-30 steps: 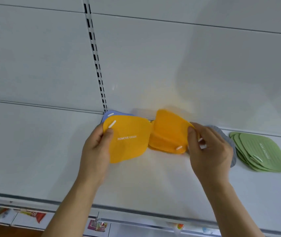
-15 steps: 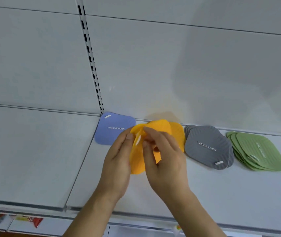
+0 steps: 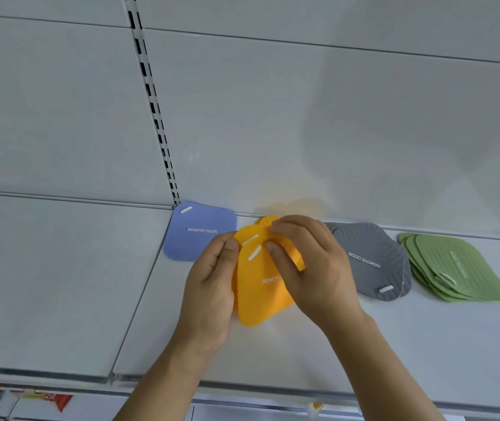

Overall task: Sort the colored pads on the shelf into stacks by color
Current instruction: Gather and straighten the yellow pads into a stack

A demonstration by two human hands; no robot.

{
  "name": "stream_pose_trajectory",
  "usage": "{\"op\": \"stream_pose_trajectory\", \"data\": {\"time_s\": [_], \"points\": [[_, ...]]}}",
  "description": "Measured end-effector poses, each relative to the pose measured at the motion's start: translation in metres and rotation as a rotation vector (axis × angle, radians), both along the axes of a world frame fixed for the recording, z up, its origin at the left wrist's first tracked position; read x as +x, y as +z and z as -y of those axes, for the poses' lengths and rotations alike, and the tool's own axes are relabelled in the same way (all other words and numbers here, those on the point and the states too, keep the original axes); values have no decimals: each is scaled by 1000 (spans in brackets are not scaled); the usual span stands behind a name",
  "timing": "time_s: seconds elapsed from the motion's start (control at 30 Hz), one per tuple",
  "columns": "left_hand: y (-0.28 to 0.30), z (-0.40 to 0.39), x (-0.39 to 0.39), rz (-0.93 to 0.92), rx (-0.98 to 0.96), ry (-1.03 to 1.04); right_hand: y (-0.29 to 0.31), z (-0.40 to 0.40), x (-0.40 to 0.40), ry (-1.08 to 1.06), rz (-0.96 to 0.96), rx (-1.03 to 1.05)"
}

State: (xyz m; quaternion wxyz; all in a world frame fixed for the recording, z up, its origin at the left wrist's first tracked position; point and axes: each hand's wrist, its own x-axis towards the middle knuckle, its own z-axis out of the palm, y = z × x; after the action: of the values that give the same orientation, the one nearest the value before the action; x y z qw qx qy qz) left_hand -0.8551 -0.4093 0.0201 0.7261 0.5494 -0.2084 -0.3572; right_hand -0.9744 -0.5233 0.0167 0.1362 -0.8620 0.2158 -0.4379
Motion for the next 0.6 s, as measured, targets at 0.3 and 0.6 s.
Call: {"op": "stream_pose_trajectory", "data": {"time_s": [0.3, 0.6], "points": [[-6, -2, 5, -50, -3, 117, -9, 5, -5, 21, -70, 57], [-10, -1, 10, -57, 18, 81, -11, 9, -3, 64, -61, 127]]}}
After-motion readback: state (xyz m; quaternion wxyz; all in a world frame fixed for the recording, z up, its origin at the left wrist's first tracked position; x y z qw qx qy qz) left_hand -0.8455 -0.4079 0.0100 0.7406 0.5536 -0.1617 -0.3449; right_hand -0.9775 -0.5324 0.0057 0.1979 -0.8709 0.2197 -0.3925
